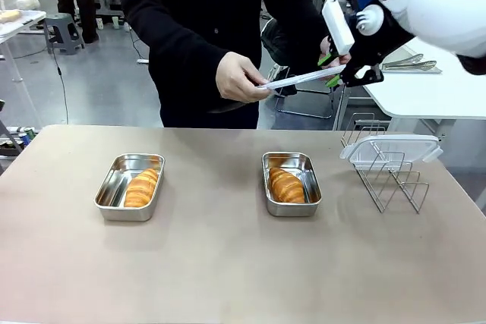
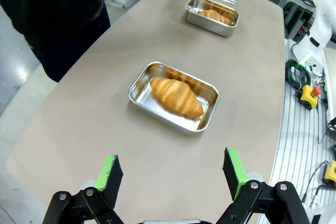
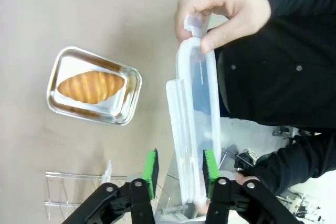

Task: Place the bread in airtight containers.
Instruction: Release when the human grabs the Airtight Container lid.

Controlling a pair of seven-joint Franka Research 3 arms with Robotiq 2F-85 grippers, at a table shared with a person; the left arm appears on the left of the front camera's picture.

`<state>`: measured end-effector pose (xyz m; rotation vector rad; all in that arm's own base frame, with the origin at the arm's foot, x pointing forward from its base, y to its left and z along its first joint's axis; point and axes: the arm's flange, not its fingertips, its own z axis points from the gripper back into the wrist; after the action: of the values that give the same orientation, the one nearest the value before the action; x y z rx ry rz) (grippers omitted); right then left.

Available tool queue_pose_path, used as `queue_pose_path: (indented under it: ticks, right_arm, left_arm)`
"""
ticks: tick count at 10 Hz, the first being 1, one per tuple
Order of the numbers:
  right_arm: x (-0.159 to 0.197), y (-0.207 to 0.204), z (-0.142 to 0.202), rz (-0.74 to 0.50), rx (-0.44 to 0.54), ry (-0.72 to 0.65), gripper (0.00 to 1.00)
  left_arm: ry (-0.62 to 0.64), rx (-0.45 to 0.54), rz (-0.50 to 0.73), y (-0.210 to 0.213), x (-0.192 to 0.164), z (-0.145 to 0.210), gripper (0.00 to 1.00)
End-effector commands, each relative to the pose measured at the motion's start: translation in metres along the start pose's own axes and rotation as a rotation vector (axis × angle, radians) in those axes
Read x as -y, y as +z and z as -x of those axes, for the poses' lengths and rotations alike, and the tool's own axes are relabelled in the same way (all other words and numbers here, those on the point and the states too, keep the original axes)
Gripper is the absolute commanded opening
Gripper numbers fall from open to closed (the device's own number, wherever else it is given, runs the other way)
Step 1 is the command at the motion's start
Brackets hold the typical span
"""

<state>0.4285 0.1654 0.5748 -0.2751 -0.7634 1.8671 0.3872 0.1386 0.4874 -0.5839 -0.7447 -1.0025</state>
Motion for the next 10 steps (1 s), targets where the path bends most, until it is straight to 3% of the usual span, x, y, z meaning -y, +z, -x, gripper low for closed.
queue_pose_path:
  ticks: [1,3,4,6,7,10]
  right_arm:
    - [0.015,0.042,0.005,0.031,0.012,-0.170,1.00]
    - [0.021,0.077,0.042,-0.016,0.070,-0.471,1.00]
    - [0.016,0.083,0.074,-0.089,0.145,-0.615,1.00]
    - [-0.024,0.095,0.153,-0.234,0.266,-0.850,1.00]
    - [-0.052,0.102,0.178,-0.219,0.359,-0.907,1.00]
    - [-0.135,0.104,0.220,-0.120,0.431,-1.013,1.00]
  left_arm:
    - [-0.012,-0.003,0.000,0.001,0.001,-0.001,1.00]
    - [-0.012,-0.003,0.000,0.001,0.001,-0.001,1.00]
    - [-0.012,-0.003,0.000,0.001,0.001,-0.001,1.00]
    - [-0.012,-0.003,0.000,0.001,0.001,-0.001,1.00]
    - [-0.012,-0.003,0.000,0.001,0.001,-0.001,1.00]
    - [-0.012,-0.003,0.000,0.001,0.001,-0.001,1.00]
